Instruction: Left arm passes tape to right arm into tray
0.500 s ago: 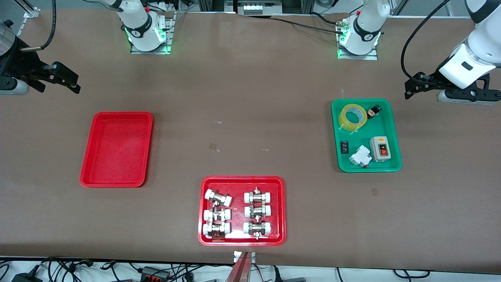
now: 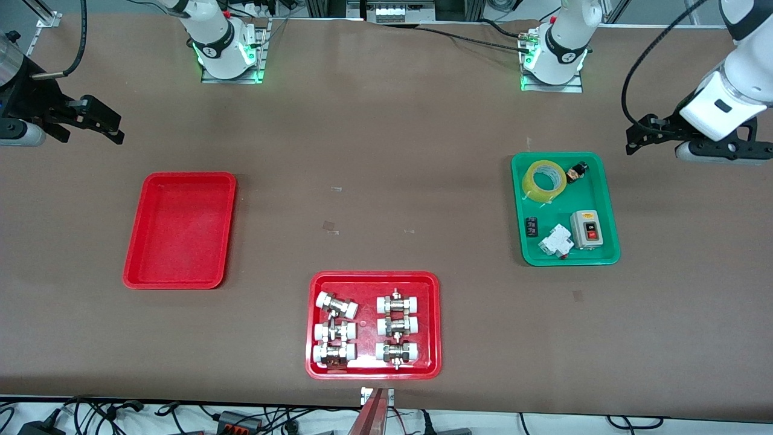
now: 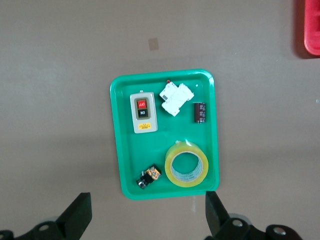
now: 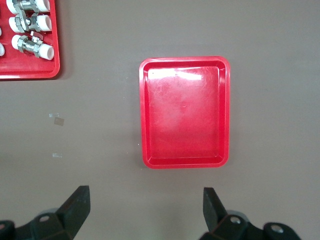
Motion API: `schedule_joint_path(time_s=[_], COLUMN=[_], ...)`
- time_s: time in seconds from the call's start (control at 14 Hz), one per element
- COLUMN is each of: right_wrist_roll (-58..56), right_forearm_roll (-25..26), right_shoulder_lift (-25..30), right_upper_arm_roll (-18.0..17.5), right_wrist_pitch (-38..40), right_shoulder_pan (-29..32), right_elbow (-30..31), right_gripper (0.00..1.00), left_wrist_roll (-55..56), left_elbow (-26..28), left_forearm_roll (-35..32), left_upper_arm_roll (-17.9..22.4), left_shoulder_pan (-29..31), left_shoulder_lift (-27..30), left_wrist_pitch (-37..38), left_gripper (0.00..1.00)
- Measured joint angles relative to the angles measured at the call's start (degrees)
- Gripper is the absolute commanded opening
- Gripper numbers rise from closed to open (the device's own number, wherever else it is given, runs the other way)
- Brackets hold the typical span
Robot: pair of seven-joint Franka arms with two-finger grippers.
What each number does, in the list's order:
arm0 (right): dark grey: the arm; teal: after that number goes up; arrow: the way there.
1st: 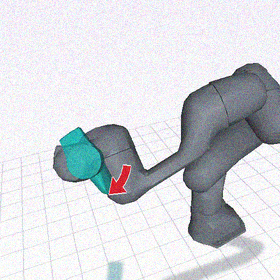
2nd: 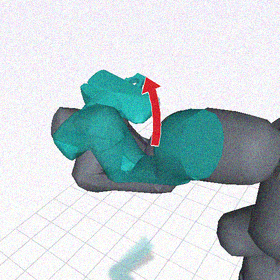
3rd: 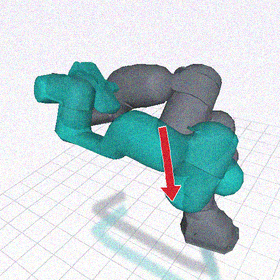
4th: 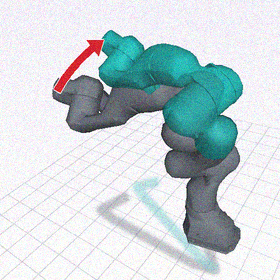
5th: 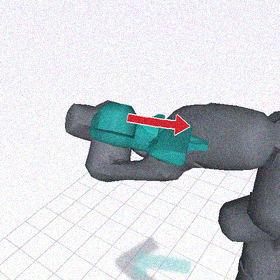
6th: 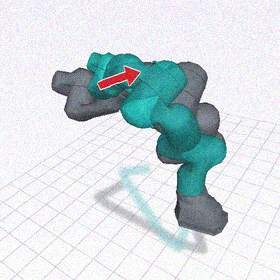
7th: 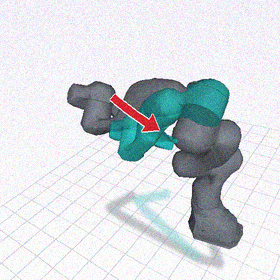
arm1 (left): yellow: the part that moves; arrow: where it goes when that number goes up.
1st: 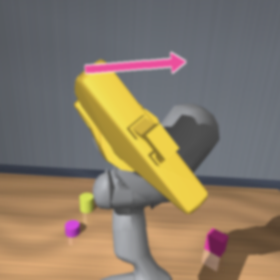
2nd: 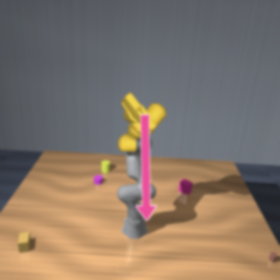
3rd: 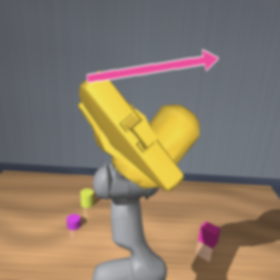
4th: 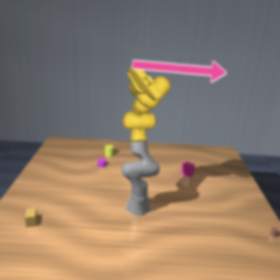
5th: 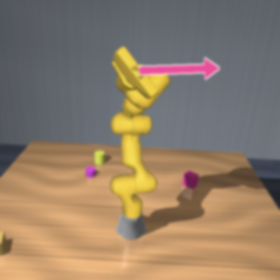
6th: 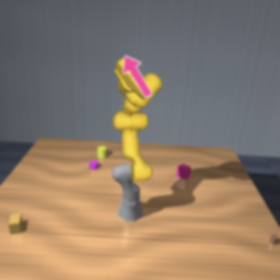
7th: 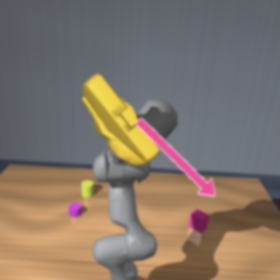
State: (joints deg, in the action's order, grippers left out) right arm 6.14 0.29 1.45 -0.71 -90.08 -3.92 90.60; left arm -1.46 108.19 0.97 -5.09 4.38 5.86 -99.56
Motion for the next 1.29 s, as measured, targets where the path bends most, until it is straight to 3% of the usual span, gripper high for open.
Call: schedule_joint_path(time_s=[0.14,0.29,0.43,0.57,0.93,1.21,1.29], right_wrist_roll=[0.0,0.01,0.02,0.02,0.02,0.02,0.02], right_forearm_roll=[0.0,0.0,0.0,0.0,0.0,0.0,0.0], right_shoulder_lift=[0.0,-0.03,-0.05,-0.07,-0.08,-0.08,-0.08], right_upper_arm_roll=[0.0,0.0,0.0,0.0,0.0,0.0,0.0], right_wrist_pitch=[0.0,0.02,0.02,0.03,0.05,0.06,0.06], right_shoulder_pan=[0.0,0.0,0.0,0.0,0.0,0.0,0.0], right_elbow=[0.0,0.0,0.0,0.0,0.0,0.0,0.0], right_gripper=[1.0,1.0,1.0,1.0,1.0,1.0,1.0], left_wrist_roll=[0.0,0.1,0.1,0.1,0.12,0.25,0.35], left_elbow=[-3.91,-6.06,-5.15,-0.29,12.34,18.34,19.08], left_forearm_roll=[0.0,0.0,0.0,0.0,0.01,0.01,0.01], left_upper_arm_roll=[0.01,0.13,0.18,-0.16,-1.27,-2.7,-2.95], left_shoulder_pan=[0.0,0.33,1.08,1.05,0.97,0.94,0.94], left_shoulder_lift=[-6.17,-14.13,-20.68,-24.13,-24.97,-24.84,-24.76], left_wrist_pitch=[2.58,0.36,-5.18,-12.69,-21.73,-26.11,-26.19], left_gripper=[1.0,1.0,1.0,1.0,1.0,1.0,0.93])
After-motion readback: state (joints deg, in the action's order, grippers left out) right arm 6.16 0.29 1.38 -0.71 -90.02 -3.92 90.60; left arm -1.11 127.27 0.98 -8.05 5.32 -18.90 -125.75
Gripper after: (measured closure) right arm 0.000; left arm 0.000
